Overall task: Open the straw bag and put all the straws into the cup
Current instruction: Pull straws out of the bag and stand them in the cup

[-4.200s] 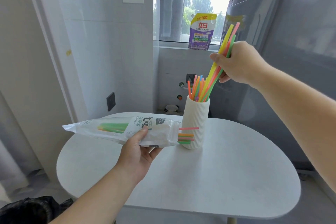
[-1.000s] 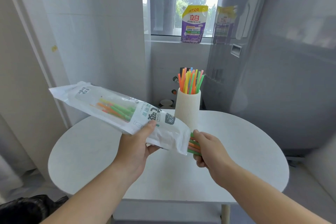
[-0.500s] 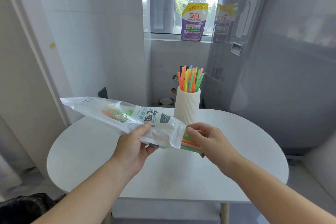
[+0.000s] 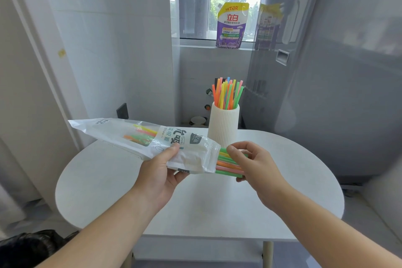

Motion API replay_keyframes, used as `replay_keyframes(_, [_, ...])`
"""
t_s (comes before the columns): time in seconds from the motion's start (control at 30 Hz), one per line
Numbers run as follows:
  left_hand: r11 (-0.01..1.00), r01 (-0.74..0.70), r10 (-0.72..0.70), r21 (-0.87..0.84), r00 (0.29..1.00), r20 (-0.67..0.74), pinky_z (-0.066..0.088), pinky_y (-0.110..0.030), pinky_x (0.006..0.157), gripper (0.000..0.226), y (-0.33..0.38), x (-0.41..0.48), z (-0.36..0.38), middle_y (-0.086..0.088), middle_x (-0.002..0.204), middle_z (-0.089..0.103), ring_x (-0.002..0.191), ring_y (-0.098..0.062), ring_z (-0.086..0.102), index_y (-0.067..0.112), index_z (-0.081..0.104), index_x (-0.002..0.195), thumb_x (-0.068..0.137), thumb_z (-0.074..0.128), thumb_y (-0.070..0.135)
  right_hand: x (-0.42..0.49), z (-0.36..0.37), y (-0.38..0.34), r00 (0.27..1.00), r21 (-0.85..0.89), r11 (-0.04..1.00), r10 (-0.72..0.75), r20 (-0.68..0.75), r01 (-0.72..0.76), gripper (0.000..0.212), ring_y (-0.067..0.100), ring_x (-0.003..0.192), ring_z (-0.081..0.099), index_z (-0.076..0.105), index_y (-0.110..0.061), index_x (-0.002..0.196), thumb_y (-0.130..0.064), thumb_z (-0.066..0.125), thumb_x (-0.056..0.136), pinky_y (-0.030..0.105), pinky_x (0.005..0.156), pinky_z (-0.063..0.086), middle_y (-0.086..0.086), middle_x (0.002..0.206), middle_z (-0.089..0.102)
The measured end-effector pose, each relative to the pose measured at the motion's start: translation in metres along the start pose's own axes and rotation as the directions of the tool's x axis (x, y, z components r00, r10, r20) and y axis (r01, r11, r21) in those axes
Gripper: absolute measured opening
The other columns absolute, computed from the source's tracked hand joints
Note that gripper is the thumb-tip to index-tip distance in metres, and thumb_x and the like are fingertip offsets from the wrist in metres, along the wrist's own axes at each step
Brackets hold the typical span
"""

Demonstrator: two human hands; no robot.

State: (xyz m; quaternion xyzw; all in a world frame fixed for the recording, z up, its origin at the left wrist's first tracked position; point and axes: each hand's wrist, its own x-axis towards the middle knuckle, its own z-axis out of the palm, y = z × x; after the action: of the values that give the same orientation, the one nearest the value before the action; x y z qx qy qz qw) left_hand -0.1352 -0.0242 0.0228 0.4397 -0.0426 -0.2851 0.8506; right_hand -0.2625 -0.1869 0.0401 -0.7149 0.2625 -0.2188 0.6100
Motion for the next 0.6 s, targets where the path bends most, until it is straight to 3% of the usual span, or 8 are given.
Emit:
replay_keyframes(0.17, [1.000,-0.006,0.006,-0.008,1.000,-0.004,0.061,-0.033,0.060,0.035,0.002,0.001,-0.001,-0.007,0.109,0.079,0.084,-0.020,0.077,0.013,0.067,0.129,0.095,0.066,0.009,0.004,-0.005,0.002,0.999,-0.059,0.998,0.004,-0.034,-0.006,0.011,0.019,0.057,0.055,0.075,-0.018,0.087,-0.024,0.068,0.093,0.027,0.054,0.048,0.013,0.091,0.072])
replay_keyframes(0.37, [0.999,-0.016,0.016,-0.037,1.000,-0.012,0.061,-0.033,0.060,0.038,0.004,0.003,-0.004,-0.008,0.113,0.078,0.087,-0.021,0.078,0.015,0.065,0.132,0.094,0.065,0.009,0.005,-0.015,-0.002,1.000,0.019,1.000,0.007,-0.008,-0.007,0.017,0.013,0.053,0.056,0.075,-0.011,0.092,-0.027,0.072,0.091,0.027,0.052,0.048,0.010,0.078,0.072])
replay_keyframes(0.6, [0.999,-0.008,0.008,-0.036,1.000,-0.004,0.062,-0.033,0.061,0.038,0.004,0.003,-0.004,-0.009,0.116,0.077,0.090,-0.022,0.077,0.014,0.065,0.132,0.095,0.065,0.009,0.010,-0.020,-0.002,0.999,-0.022,1.000,0.016,0.050,-0.015,0.010,0.017,0.052,0.045,0.075,-0.009,0.094,-0.018,0.071,0.092,0.027,0.049,0.042,0.008,0.067,0.064])
